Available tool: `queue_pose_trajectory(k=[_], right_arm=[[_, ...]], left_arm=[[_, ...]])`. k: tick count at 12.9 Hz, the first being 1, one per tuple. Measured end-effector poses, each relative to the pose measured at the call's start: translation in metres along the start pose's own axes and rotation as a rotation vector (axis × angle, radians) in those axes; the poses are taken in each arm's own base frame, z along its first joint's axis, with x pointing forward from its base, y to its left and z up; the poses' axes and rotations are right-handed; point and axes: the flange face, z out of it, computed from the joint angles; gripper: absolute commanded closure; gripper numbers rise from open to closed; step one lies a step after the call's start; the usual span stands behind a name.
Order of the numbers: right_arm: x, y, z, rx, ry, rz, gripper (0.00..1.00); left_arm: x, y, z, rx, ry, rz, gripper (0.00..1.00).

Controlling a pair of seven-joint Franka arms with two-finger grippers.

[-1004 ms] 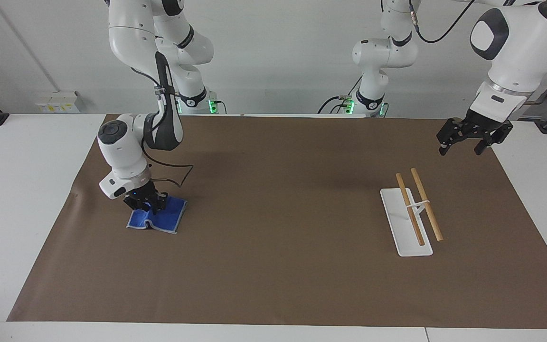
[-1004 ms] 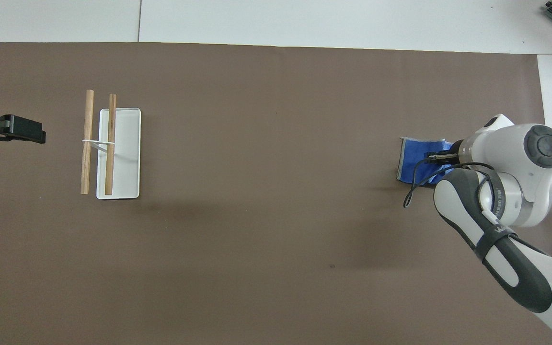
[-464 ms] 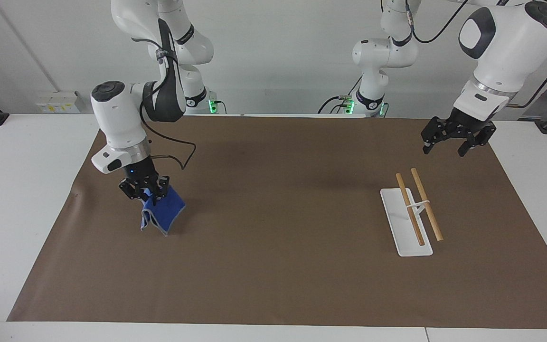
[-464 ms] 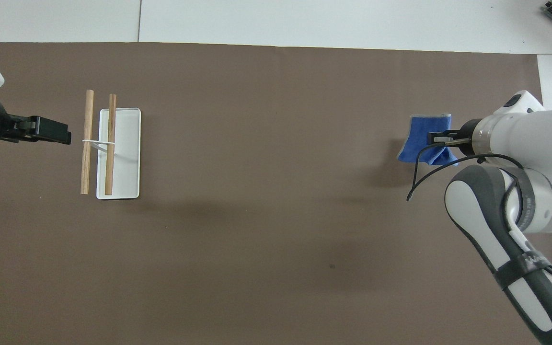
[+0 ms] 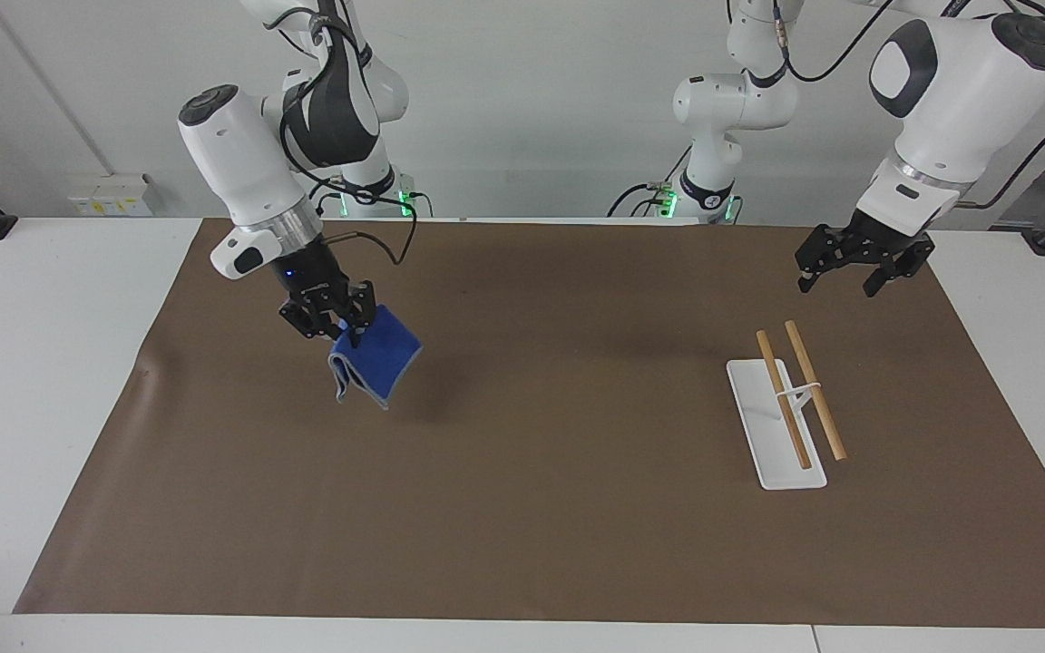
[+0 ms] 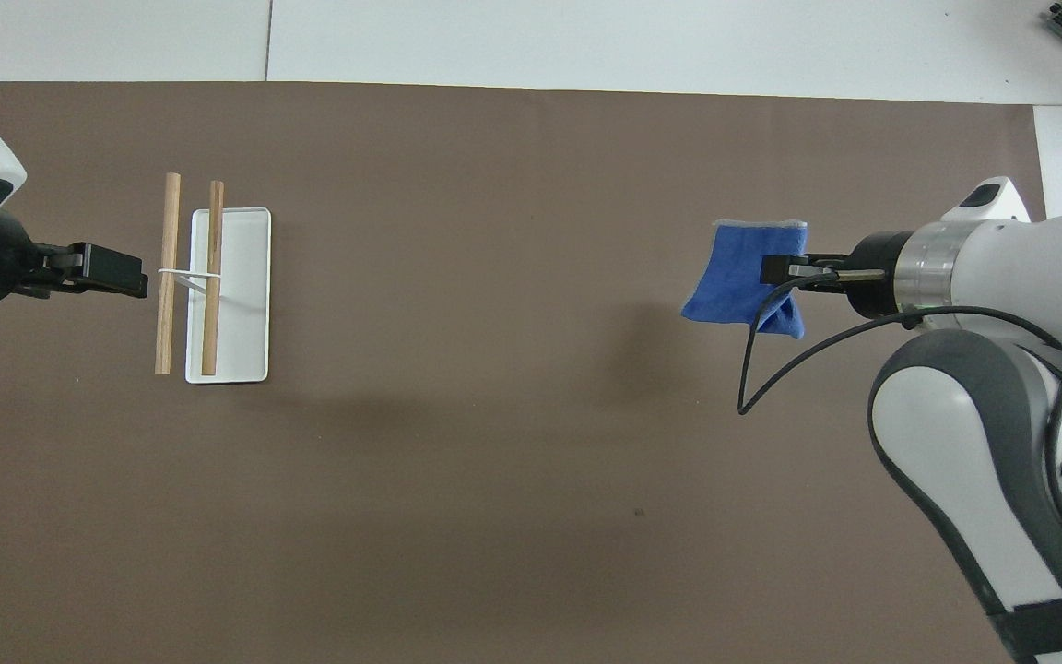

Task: Right arm passes towel to left arm to hang
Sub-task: 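Lift the towel with the right gripper while the left gripper reaches forward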

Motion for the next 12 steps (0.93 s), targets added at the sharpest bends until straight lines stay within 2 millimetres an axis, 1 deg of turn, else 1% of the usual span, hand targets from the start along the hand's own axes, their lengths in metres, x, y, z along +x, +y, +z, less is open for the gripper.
queue_pose_trajectory(k=[3, 6, 8, 9, 10, 12], right_arm=[[-0.006, -0.027, 0.004, 0.184, -0.013, 0.115, 1.0], [-0.011, -0.05, 0.007, 0.302, -0.035, 0.242, 1.0], [-0.011, -0.069, 0.003, 0.365, -0.045, 0.321, 1.0], [-0.01, -0.079, 0.0, 0.39, -0.048, 0.359, 1.0], [-0.011, -0.091, -0.002, 0.426, -0.055, 0.402, 1.0], [-0.014, -0.11, -0.003, 0.5, -0.061, 0.464, 1.0]], left_arm=[[-0.008, 0.008, 0.01, -0.126, 0.007, -0.243, 0.0], [-0.01, 0.013, 0.019, -0.258, 0.018, -0.553, 0.0], [-0.011, 0.017, 0.026, -0.349, 0.021, -0.746, 0.0], [-0.012, 0.023, 0.031, -0.393, 0.021, -0.821, 0.0], [-0.015, 0.034, 0.036, -0.432, 0.023, -0.89, 0.0], [-0.019, 0.068, 0.04, -0.491, 0.037, -1.04, 0.0]])
